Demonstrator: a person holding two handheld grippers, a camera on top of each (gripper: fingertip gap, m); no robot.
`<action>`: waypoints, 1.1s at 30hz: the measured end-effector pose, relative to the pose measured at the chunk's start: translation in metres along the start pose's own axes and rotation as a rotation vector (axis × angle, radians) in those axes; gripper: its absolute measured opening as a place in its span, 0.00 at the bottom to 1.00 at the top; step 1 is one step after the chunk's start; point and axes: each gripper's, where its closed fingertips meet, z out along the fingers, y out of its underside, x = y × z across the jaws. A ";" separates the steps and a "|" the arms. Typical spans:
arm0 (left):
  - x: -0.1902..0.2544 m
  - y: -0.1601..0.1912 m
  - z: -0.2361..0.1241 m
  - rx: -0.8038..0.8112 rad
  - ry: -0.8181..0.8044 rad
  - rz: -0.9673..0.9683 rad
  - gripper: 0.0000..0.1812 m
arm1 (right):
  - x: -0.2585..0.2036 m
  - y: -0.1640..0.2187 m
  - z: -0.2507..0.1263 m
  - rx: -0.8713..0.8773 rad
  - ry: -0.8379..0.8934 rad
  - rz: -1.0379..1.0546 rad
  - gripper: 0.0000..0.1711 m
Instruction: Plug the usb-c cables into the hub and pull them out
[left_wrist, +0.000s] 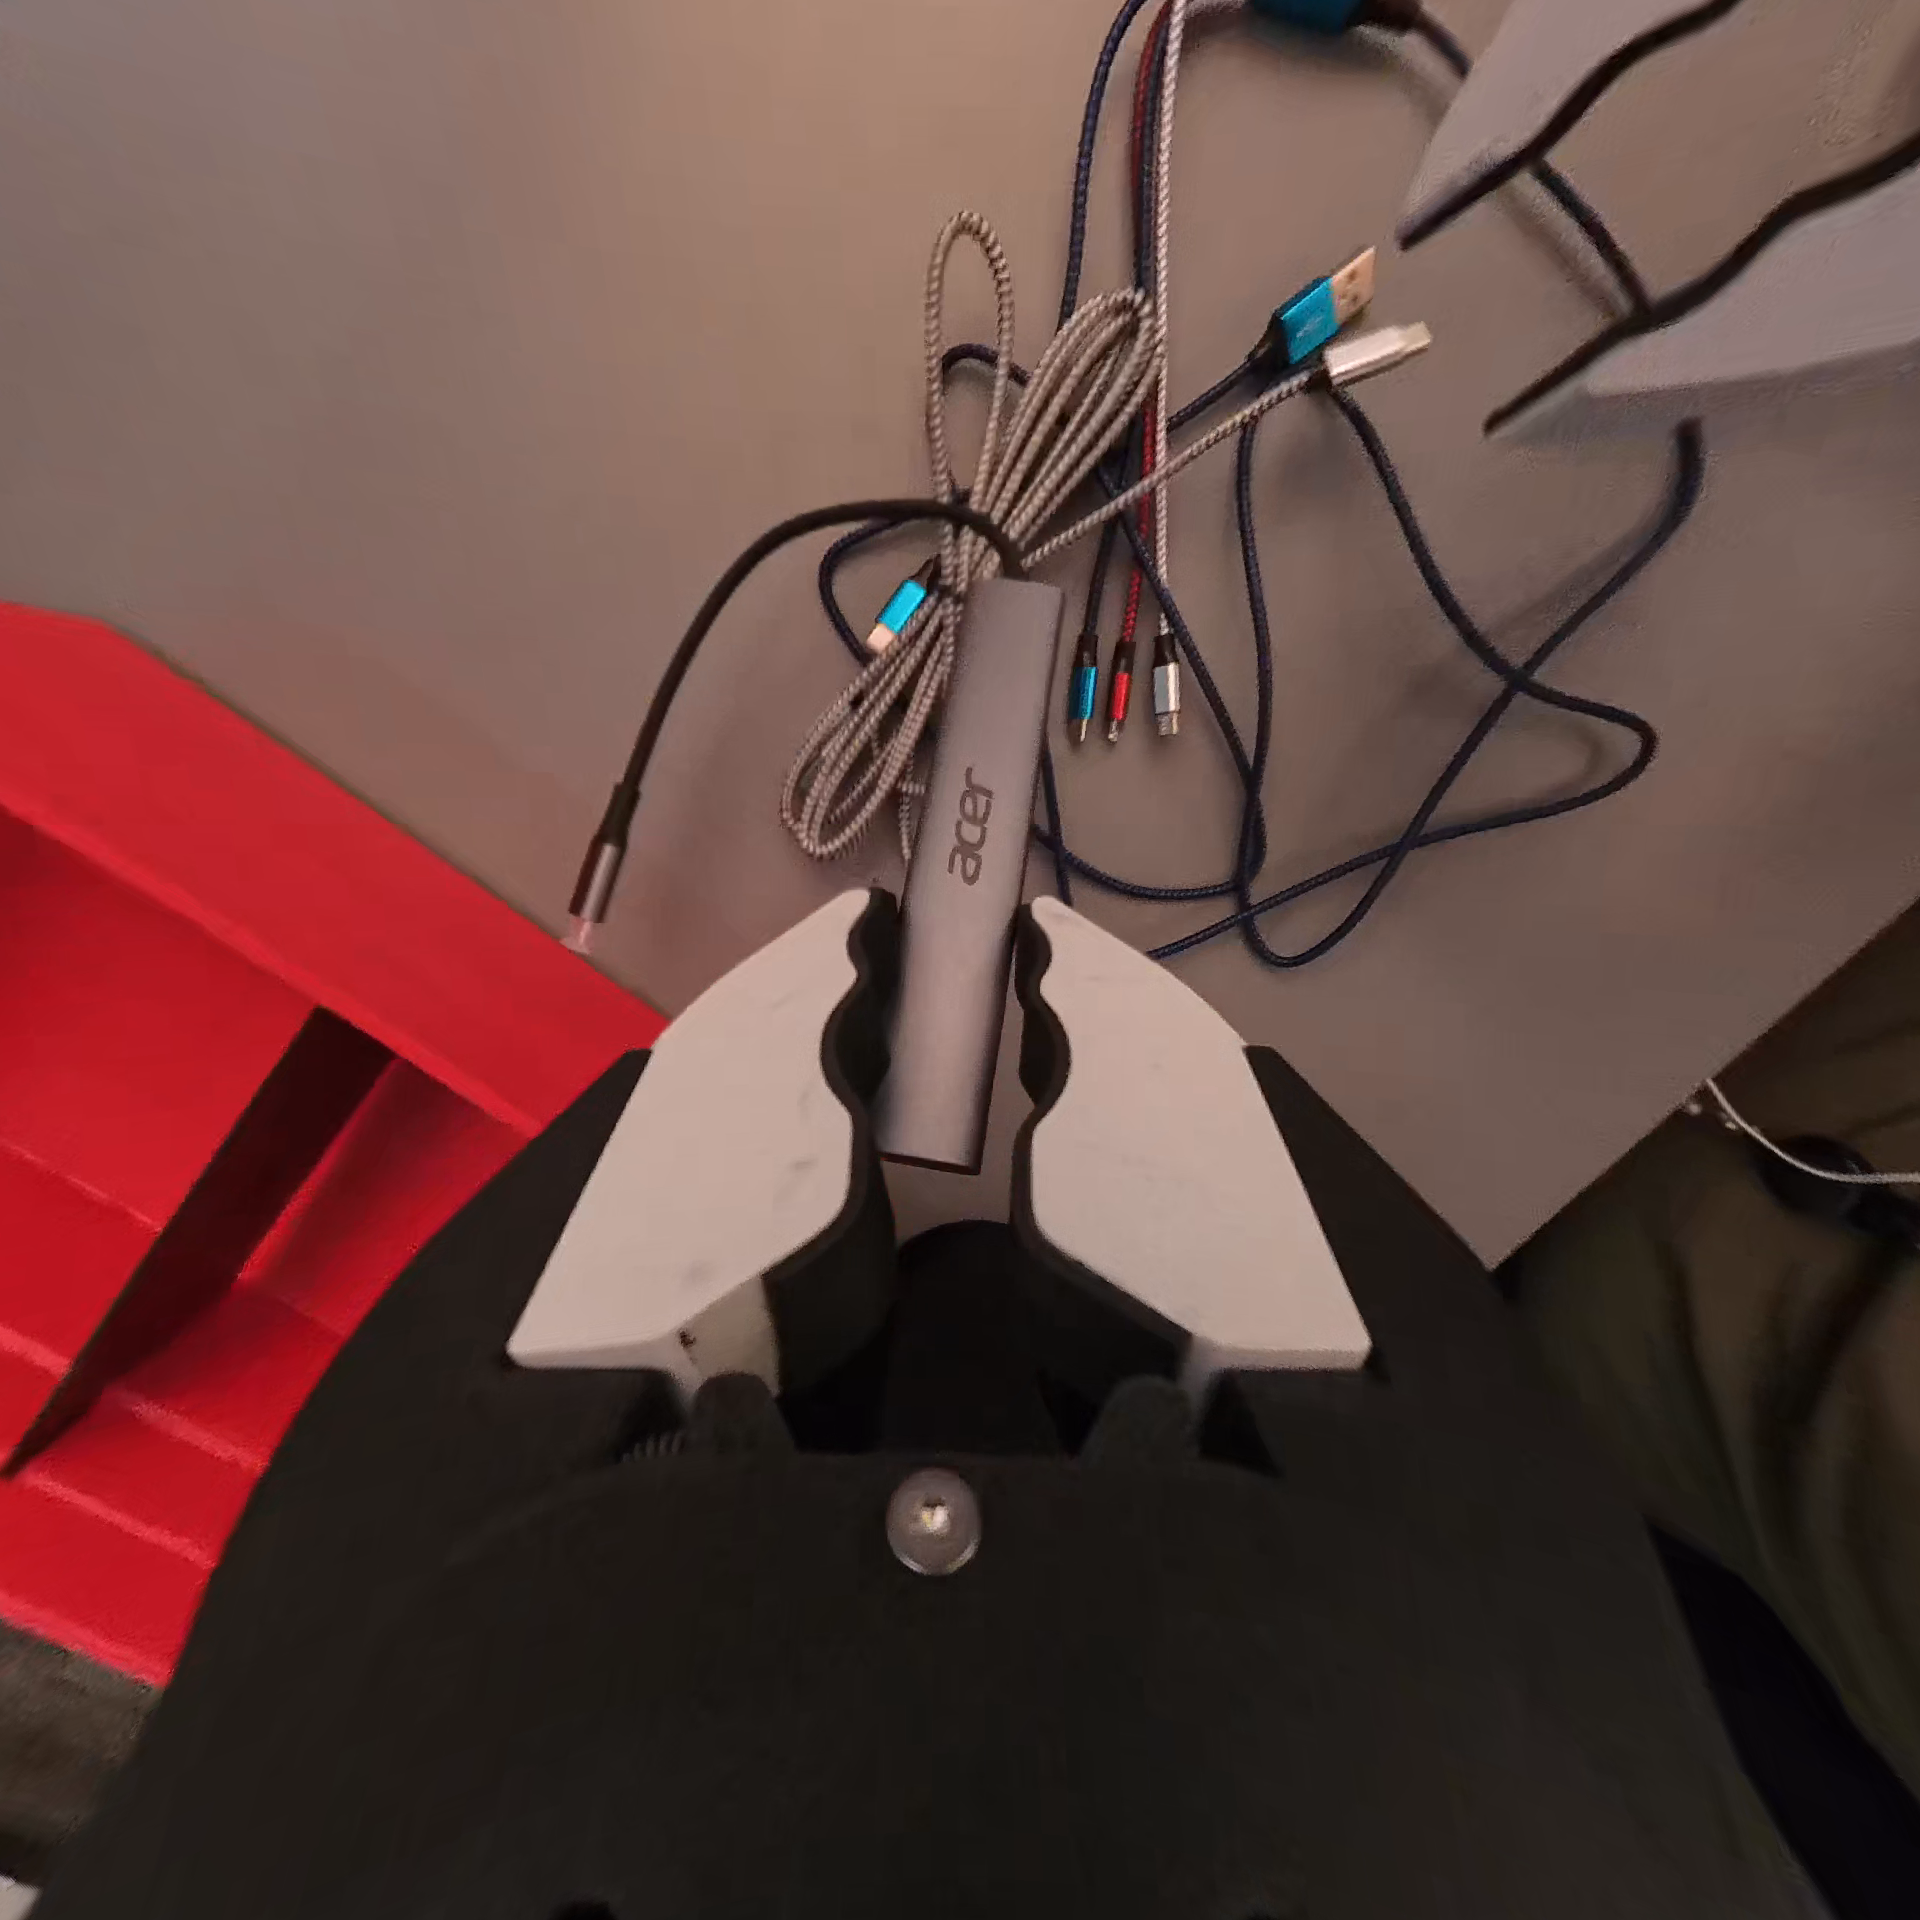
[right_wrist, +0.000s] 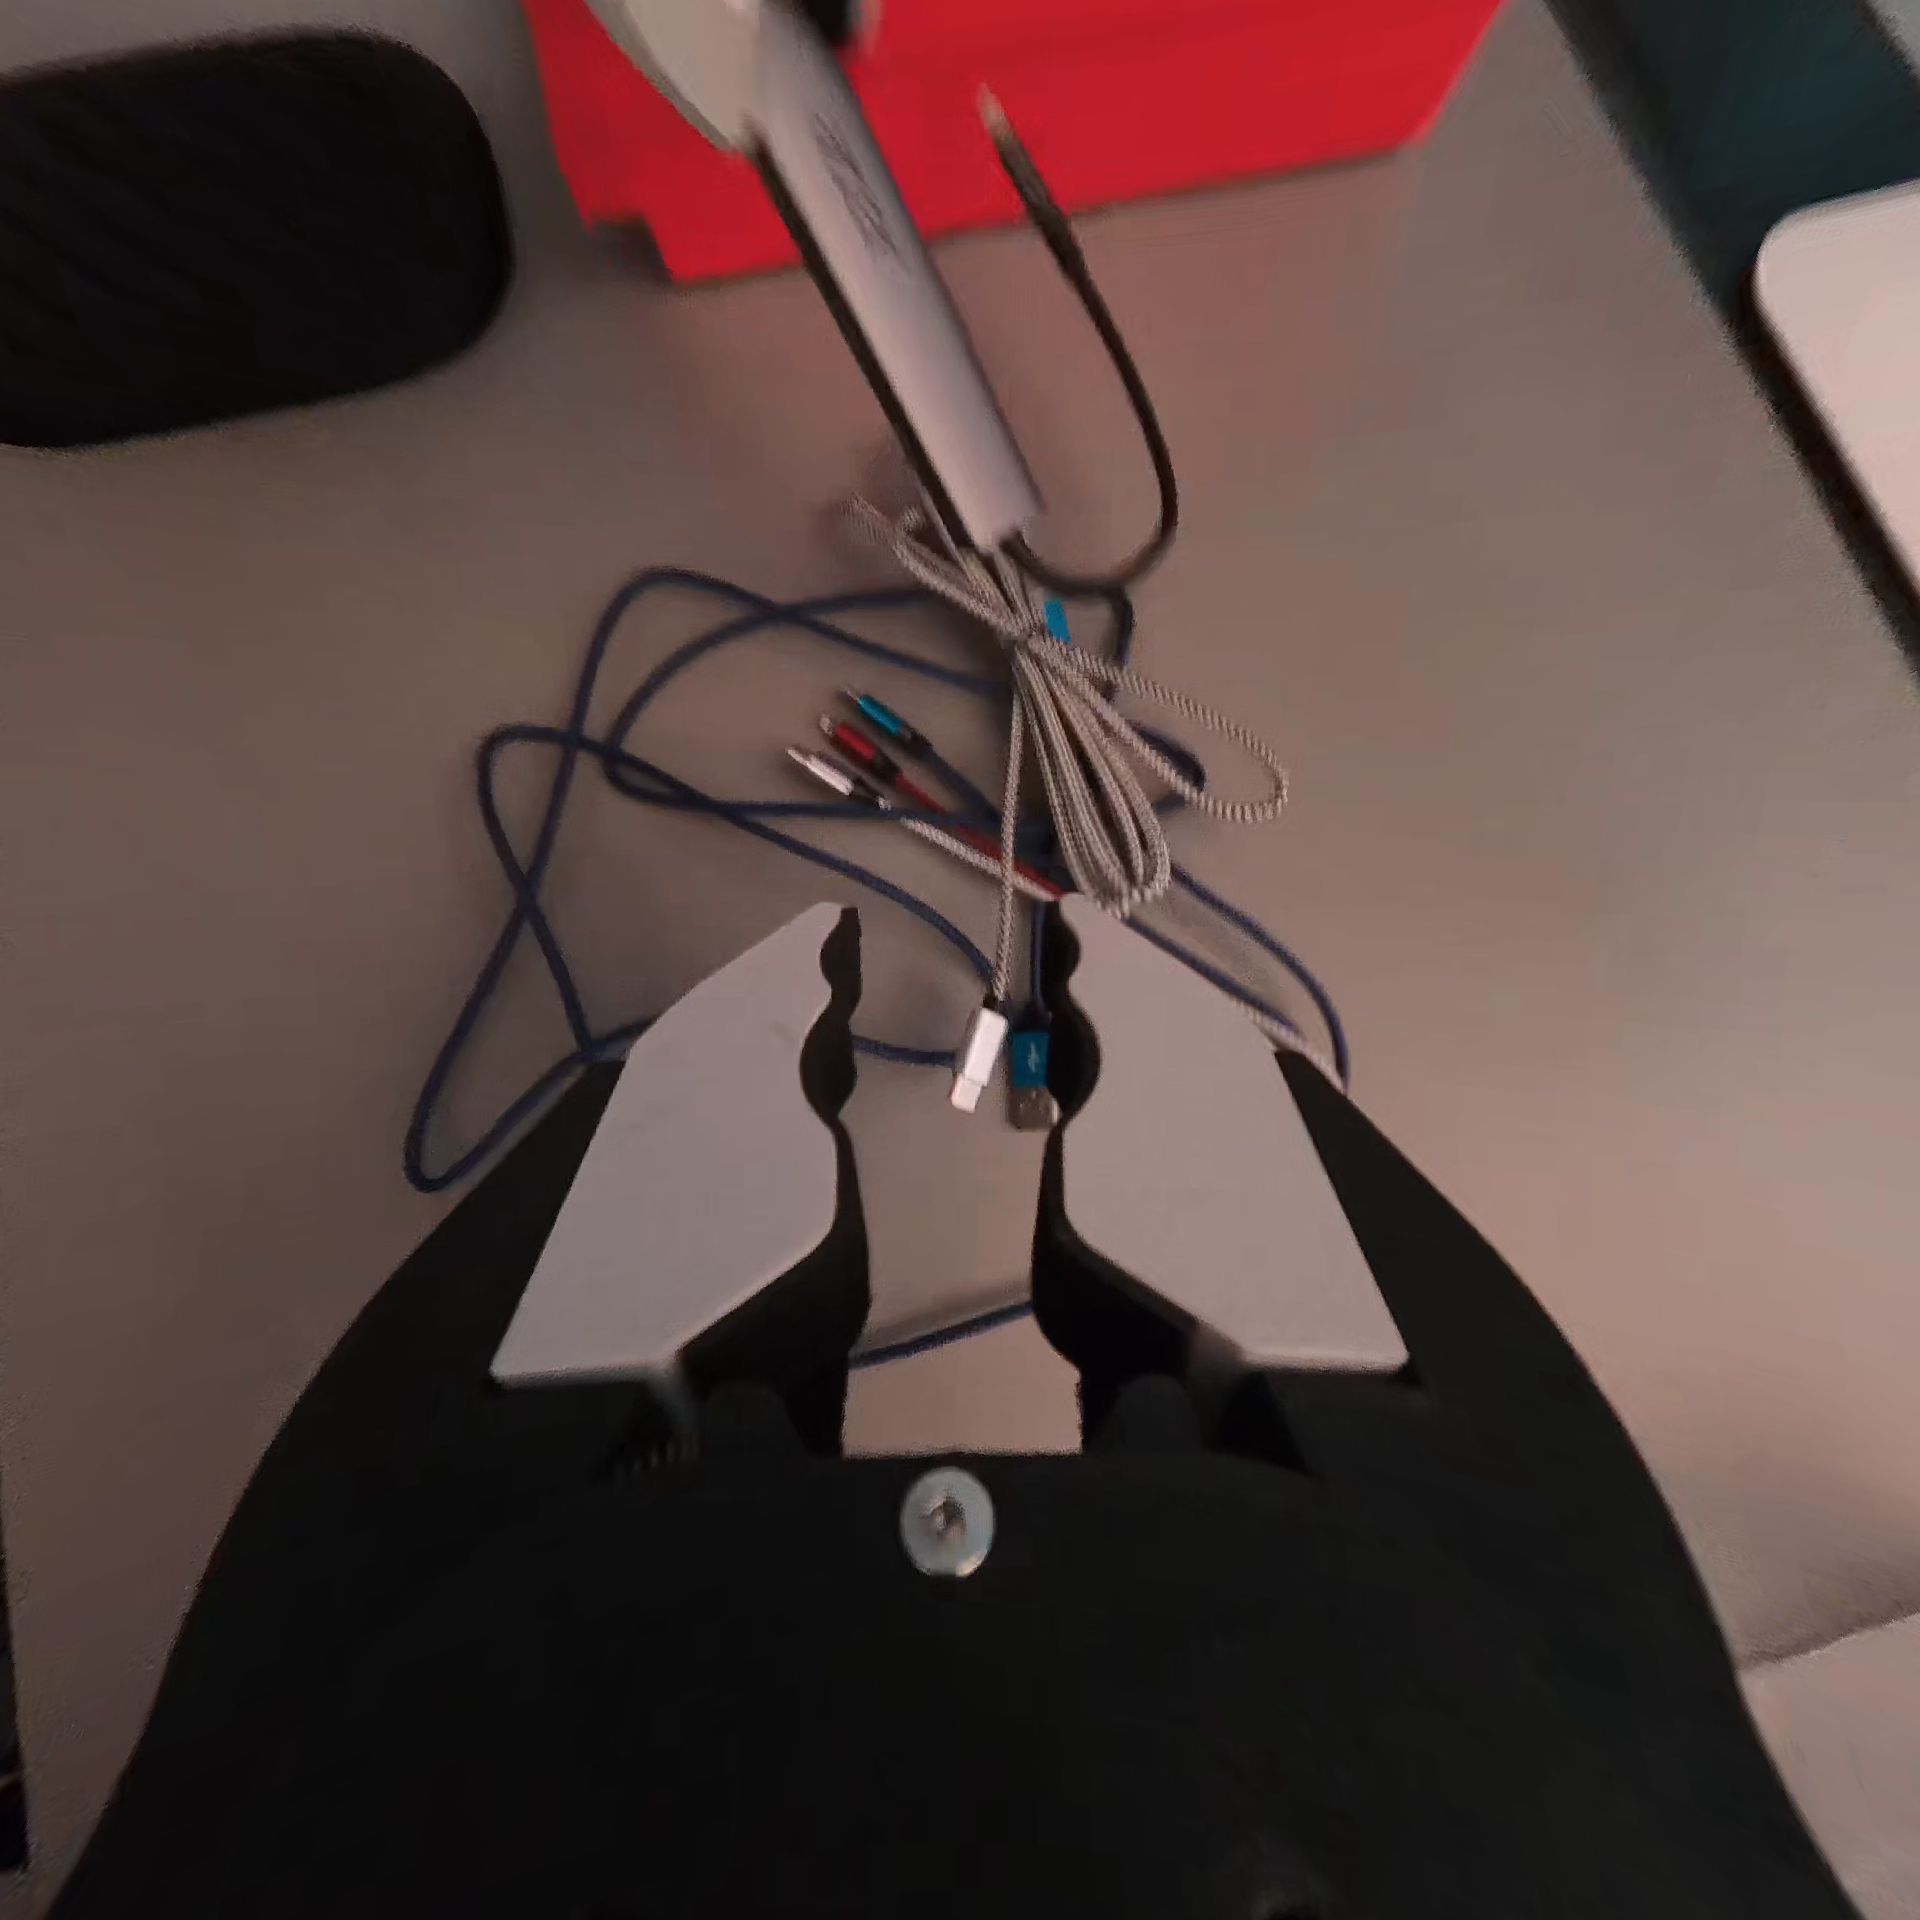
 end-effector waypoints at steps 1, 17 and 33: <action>0.001 0.005 0.000 0.014 -0.031 -0.006 0.11 | 0.004 0.010 0.004 -0.024 0.023 0.028 0.20; 0.053 0.078 0.053 0.391 0.029 -0.319 0.11 | 0.032 0.063 -0.008 -0.190 0.136 0.088 0.07; 0.101 -0.048 0.011 0.770 -0.004 -0.021 0.23 | 0.014 0.024 -0.076 0.035 0.133 0.125 0.04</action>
